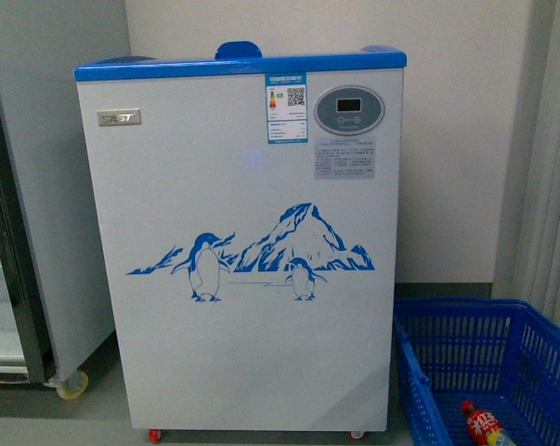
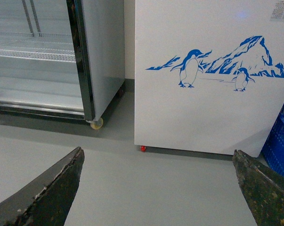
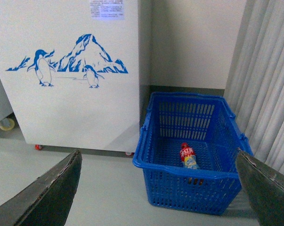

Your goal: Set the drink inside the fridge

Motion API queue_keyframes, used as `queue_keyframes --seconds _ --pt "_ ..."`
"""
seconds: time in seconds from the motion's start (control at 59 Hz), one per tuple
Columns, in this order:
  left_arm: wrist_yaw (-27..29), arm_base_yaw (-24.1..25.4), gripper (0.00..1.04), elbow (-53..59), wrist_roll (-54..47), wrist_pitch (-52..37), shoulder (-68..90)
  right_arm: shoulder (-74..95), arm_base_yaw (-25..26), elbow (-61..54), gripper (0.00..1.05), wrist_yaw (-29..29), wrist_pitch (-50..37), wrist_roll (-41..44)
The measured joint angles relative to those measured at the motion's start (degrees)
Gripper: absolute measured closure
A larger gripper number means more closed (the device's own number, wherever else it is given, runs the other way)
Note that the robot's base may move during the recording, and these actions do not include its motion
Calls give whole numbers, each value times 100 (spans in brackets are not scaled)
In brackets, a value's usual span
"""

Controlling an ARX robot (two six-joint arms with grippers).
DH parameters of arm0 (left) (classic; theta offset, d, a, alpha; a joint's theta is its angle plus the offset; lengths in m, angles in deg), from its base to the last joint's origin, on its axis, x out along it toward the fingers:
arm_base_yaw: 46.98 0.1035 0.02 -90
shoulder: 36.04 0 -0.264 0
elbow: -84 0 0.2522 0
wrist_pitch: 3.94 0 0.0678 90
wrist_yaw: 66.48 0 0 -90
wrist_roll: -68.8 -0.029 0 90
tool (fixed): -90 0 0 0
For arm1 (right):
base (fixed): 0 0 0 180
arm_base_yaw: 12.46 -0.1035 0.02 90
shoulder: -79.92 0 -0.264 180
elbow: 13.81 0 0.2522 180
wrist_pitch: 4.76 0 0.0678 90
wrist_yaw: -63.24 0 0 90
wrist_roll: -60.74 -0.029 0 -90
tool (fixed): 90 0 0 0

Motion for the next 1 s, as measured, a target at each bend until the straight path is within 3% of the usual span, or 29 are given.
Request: queue_keyframes --seconds 1.0 --pt "0 0 8 0 2 0 -2 0 0 0 7 -2 0 0"
